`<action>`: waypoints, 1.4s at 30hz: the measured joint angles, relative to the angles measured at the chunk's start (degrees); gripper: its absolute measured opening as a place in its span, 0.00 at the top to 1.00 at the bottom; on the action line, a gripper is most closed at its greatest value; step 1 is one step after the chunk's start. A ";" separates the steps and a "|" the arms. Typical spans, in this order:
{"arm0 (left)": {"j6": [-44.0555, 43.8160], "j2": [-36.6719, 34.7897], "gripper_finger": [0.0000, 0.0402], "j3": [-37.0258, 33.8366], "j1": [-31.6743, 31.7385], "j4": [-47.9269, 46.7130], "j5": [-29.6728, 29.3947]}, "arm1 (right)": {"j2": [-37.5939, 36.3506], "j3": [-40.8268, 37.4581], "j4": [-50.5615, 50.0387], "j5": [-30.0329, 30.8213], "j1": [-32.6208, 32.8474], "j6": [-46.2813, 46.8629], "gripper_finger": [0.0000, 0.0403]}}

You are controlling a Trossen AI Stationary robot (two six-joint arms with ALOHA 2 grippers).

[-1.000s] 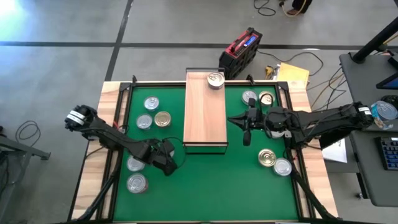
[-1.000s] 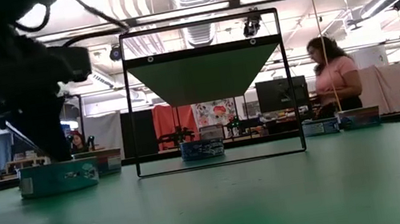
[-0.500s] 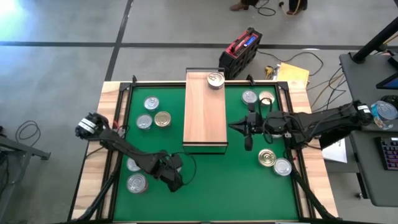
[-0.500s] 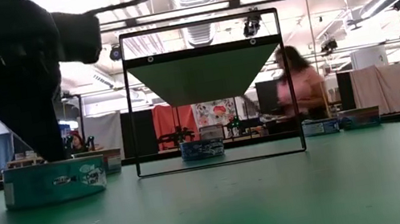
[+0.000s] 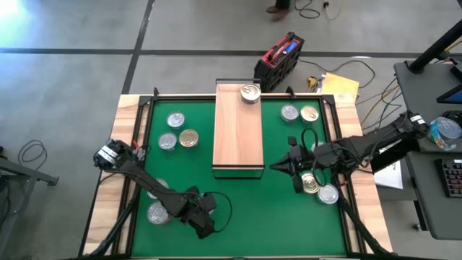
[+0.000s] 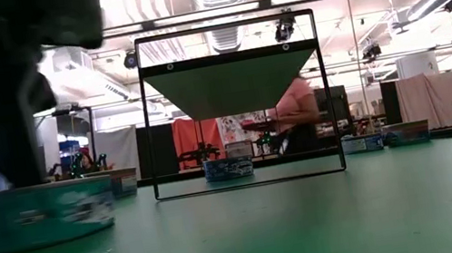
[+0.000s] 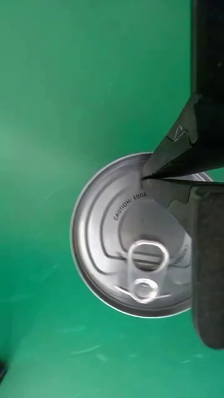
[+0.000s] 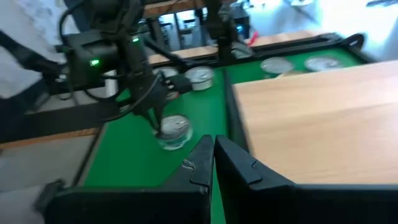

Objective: Stack canned seafood by type on shelf
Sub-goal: Put the bottom light blue tuna can on the shelf

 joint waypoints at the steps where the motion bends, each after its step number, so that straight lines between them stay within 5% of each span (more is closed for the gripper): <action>1: -0.15 -0.07 1.00 0.01 -0.49 -0.19 0.00 | 0.21 0.01 -0.05 0.01 0.76 0.78 0.98; 10: 4.95 -1.02 1.00 0.51 -4.01 -1.08 -3.08 | 7.20 0.03 2.11 5.03 8.17 5.94 0.98; 22: 18.76 -3.98 1.00 -0.23 -4.72 -1.86 -10.46 | 24.98 -0.81 28.93 13.82 18.71 11.12 0.98; 26: 21.61 -5.64 1.00 -0.61 -6.07 -3.98 -13.80 | 32.93 -0.84 33.57 22.64 19.41 17.78 0.98; 31: 25.72 -8.63 1.00 -0.93 -8.07 -7.22 -20.87 | 42.66 3.05 43.50 22.91 17.15 17.53 0.98; 38: 28.36 -12.66 1.00 -2.37 -11.12 -7.14 -21.53 | 50.07 18.38 38.51 18.69 14.12 10.45 0.98; 42: 21.46 -14.25 1.00 -6.86 -15.88 -6.66 -23.22 | 50.01 26.83 26.35 18.42 14.11 11.18 0.98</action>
